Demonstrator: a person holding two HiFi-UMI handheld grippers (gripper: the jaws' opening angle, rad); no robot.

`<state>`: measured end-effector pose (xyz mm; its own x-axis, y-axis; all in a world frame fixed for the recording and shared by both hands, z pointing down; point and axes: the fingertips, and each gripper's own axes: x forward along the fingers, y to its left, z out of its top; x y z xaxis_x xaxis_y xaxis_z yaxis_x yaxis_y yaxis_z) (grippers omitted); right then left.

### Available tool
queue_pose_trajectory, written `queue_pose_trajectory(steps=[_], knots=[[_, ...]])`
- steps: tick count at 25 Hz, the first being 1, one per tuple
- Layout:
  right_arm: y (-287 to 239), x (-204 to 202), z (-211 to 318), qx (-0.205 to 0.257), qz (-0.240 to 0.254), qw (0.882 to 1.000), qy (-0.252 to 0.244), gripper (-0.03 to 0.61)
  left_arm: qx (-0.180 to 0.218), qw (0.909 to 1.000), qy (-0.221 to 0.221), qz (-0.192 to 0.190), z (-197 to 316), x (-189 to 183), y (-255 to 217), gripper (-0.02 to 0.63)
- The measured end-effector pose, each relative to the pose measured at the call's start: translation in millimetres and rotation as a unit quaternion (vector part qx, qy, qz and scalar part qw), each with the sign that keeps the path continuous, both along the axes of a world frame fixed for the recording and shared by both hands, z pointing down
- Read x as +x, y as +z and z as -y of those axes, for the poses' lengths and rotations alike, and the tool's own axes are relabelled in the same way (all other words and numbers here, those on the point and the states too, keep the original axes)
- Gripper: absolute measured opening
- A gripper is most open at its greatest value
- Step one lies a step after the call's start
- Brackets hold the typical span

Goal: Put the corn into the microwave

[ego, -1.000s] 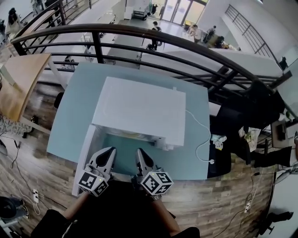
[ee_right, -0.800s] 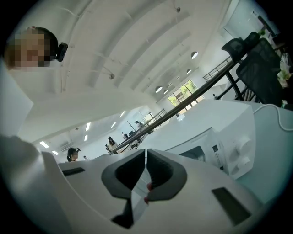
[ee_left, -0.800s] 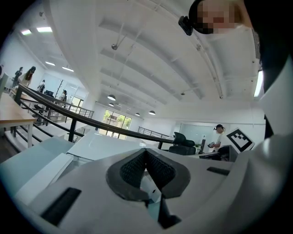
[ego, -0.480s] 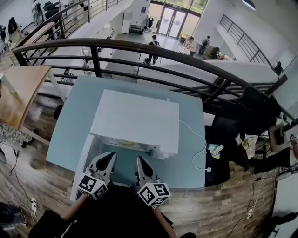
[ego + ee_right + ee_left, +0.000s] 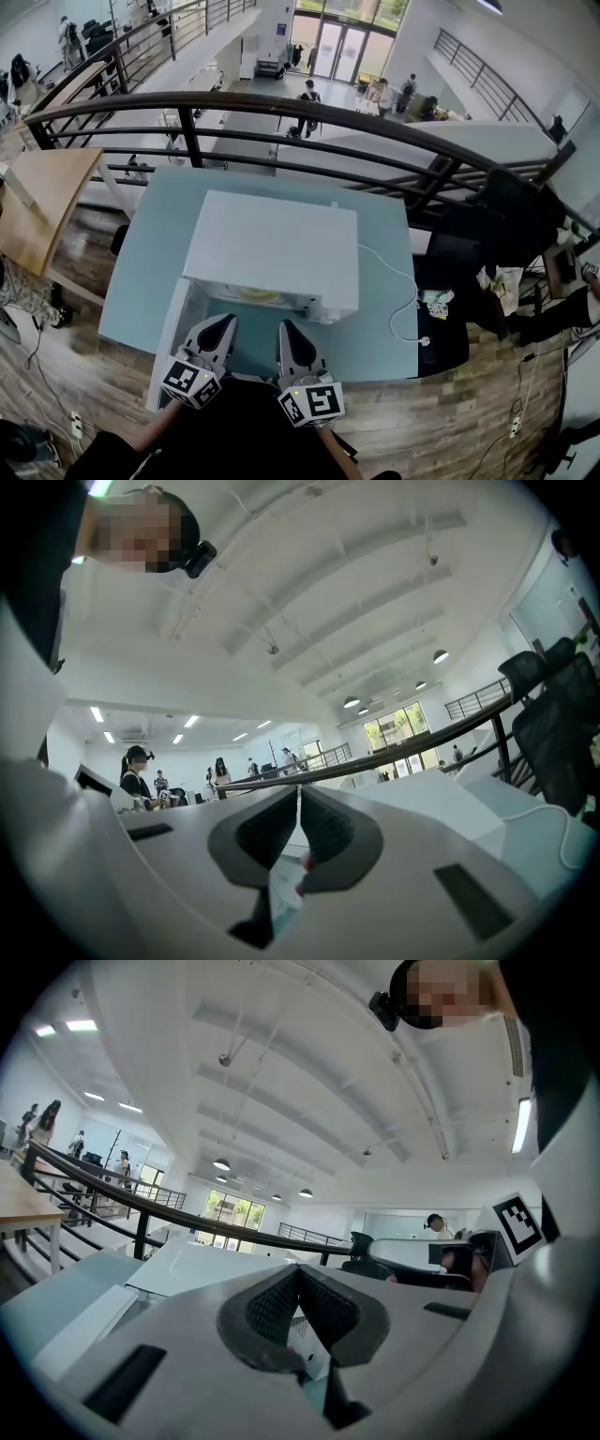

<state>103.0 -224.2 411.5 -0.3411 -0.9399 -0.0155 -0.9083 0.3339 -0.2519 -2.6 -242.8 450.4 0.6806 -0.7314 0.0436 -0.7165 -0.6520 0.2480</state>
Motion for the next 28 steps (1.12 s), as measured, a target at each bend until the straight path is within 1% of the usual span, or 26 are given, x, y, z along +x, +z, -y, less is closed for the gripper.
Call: queue_pose_trajectory(steps=[2, 6, 11, 16, 21, 28], knots=[[-3.6, 1.2, -0.8, 0.010, -0.011, 1.000, 0.004, 0.020, -0.001, 1.0000, 0.000, 0.000, -0.5, 0.7, 0.4, 0.003], [-2.0, 1.9, -3.2, 0.011, -0.011, 1.000, 0.009, 0.020, -0.002, 1.0000, 0.000, -0.001, -3.2, 2.8, 0.8, 0.002], [-3.7, 5.6, -7.3, 0.021, -0.027, 0.999, 0.017, 0.013, 0.001, 1.0000, 0.004, -0.002, -5.0, 8.7, -1.8, 0.002], [-5.6, 13.1, -9.6, 0.027, -0.032, 0.999, 0.030, 0.009, -0.001, 1.0000, 0.008, -0.001, -4.7, 13.9, -3.5, 0.003], [-4.2, 12.3, -11.1, 0.024, -0.032, 0.999, 0.027, 0.009, -0.002, 1.0000, 0.002, -0.005, -7.9, 11.3, -0.6, 0.002], [2.2, 0.0, -7.7, 0.015, -0.033, 0.999, 0.013, 0.009, -0.005, 0.9999, -0.013, -0.004, -7.0, -2.1, 3.4, 0.003]])
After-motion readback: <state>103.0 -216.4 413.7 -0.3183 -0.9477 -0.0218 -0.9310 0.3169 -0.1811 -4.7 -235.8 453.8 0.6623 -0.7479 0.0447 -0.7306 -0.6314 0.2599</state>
